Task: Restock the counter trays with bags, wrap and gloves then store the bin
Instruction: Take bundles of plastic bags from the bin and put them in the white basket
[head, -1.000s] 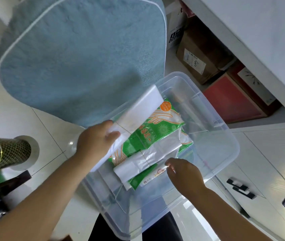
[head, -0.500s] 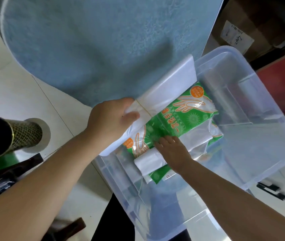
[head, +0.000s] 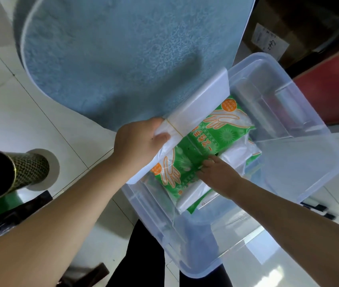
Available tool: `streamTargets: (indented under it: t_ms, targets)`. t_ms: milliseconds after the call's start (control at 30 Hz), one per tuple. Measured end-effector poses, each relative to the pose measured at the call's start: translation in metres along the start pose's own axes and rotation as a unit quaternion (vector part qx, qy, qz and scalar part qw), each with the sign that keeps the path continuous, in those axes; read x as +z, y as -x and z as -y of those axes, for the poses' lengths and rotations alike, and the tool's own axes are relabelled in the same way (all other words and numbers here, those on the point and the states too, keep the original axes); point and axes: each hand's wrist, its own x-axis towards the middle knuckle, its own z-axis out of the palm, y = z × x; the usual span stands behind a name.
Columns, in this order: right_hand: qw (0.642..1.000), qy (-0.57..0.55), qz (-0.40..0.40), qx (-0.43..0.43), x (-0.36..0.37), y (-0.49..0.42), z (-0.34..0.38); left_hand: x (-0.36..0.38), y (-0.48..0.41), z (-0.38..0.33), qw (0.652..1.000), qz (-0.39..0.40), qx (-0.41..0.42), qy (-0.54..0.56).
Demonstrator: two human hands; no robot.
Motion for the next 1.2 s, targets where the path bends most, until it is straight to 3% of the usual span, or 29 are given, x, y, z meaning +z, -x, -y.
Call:
streamTargets:
  t_ms: [133,233,333,433,567,733,1033,1200]
  targets:
    - [0.991,-0.049,-0.090,0.084,-0.037,0.024,0.002,-0.005,-0.001,-0.003,0.999,0.034,-0.019,0.010]
    - [0.958,-0.129,-0.151,0.208,-0.080,0.046,0.007,-0.017,-0.007,-0.006,0.992,0.105,-0.049,0.047]
    - [0.891,-0.194,-0.202,0.358,-0.120,0.075,0.014,-0.033,-0.008,-0.017,0.989,0.124,-0.049,0.069]
    - [0.777,-0.304,-0.263,0.485,-0.152,0.106,0.019,-0.055,0.000,-0.039,0.992,0.102,-0.039,0.060]
    - [0.673,-0.384,-0.354,0.524,-0.183,0.149,0.020,-0.086,0.012,-0.088,0.994,0.066,-0.017,0.090]
    - [0.591,-0.435,-0.413,0.539,-0.210,0.210,0.008,-0.112,0.020,-0.174,0.993,0.041,0.046,0.103]
    - [0.473,-0.477,-0.511,0.536,-0.190,0.380,-0.027,-0.087,0.056,-0.346,0.987,-0.028,0.128,0.098]
    - [0.426,-0.475,-0.555,0.534,-0.163,0.483,-0.045,-0.055,0.076,-0.457,0.978,-0.011,0.149,0.148]
